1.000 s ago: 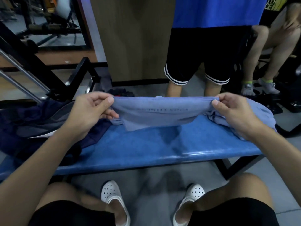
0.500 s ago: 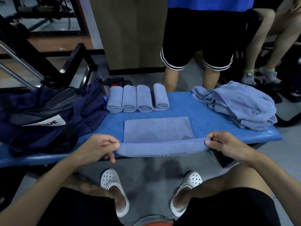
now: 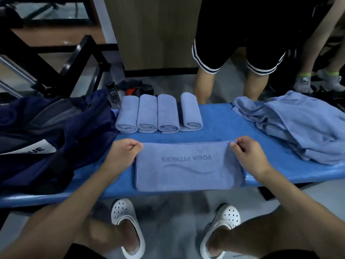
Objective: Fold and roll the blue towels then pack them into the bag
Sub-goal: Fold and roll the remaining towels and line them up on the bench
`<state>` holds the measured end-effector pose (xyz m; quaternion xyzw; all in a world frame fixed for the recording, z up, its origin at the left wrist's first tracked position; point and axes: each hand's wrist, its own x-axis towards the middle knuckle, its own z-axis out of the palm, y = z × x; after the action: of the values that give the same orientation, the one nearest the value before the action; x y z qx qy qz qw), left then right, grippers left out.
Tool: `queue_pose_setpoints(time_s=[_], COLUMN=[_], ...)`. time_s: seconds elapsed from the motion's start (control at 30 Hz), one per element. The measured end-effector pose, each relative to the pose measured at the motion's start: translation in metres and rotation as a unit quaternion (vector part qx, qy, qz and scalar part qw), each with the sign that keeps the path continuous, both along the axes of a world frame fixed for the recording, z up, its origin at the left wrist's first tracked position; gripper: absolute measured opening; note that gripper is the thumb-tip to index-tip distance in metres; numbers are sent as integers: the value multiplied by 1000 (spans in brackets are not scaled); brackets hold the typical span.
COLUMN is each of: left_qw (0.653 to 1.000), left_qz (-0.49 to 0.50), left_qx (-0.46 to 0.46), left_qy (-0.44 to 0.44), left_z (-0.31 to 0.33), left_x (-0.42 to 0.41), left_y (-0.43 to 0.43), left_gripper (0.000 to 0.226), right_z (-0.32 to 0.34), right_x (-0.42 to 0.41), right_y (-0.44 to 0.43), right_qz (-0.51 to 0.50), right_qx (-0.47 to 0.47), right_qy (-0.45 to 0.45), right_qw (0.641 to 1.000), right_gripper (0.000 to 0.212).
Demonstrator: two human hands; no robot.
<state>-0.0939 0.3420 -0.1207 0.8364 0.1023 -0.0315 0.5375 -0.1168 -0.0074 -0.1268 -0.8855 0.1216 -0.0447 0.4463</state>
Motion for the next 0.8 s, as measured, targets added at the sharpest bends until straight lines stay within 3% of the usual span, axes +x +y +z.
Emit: queue_pose_setpoints(time_s=[0.27,0.7,0.8], left_qw=[986,982,966], left_qz=[9,15,11], left_qx=[165,191,252], left_qy=[5,-6,-66], left_z=[-27,-26,-27], left_x=[25,22,14], left_y=[-5,-13,-17], left_gripper=[19,20,13], right_z=[-33,-28,-26], right_x=[26,29,21], right_y=[-1,9,11], right_qz=[-1,-26,-13], right_qx=[-114,-180,-231], right_qy=[9,42,3], right_qw=[993,982,973], right_gripper=[22,20,35])
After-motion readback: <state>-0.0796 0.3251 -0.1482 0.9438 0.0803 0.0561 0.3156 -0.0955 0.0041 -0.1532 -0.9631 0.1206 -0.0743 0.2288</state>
